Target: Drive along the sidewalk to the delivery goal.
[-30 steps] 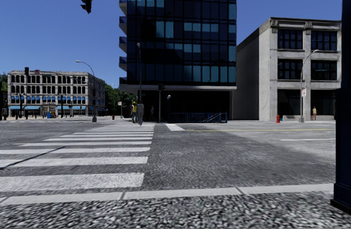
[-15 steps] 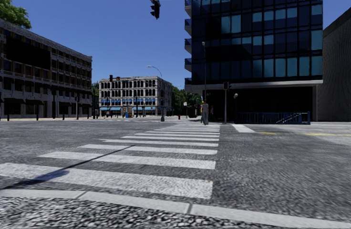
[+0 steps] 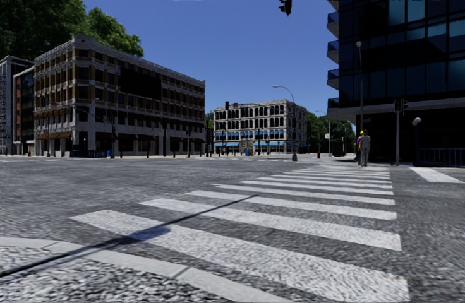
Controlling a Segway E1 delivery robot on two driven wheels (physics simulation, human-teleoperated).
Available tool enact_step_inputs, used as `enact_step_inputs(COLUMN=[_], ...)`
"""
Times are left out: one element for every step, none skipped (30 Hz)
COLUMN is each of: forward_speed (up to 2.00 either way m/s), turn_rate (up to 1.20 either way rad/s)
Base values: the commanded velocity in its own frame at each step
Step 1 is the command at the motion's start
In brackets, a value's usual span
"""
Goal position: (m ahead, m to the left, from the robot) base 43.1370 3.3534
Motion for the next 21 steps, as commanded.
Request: enact_step_inputs(forward_speed=[0.86, 0.86, 0.87, 0.87, 0.89, 0.89, 0.89, 0.89, 0.89, 0.89, 0.89, 0.91, 0.91, 0.94, 1.0, 1.08, 1.17, 1.17, 1.21, 1.22, 1.23], turn_rate=[0.52, 0.0, 0.0, 0.0, 0.0, 0.0, 0.0, 0.0, 0.0, 0.0, 0.0, 0.0, 0.0, 0.0, 0.0, 0.0, 0.0, 0.0, 0.0, 0.0, 0.0])
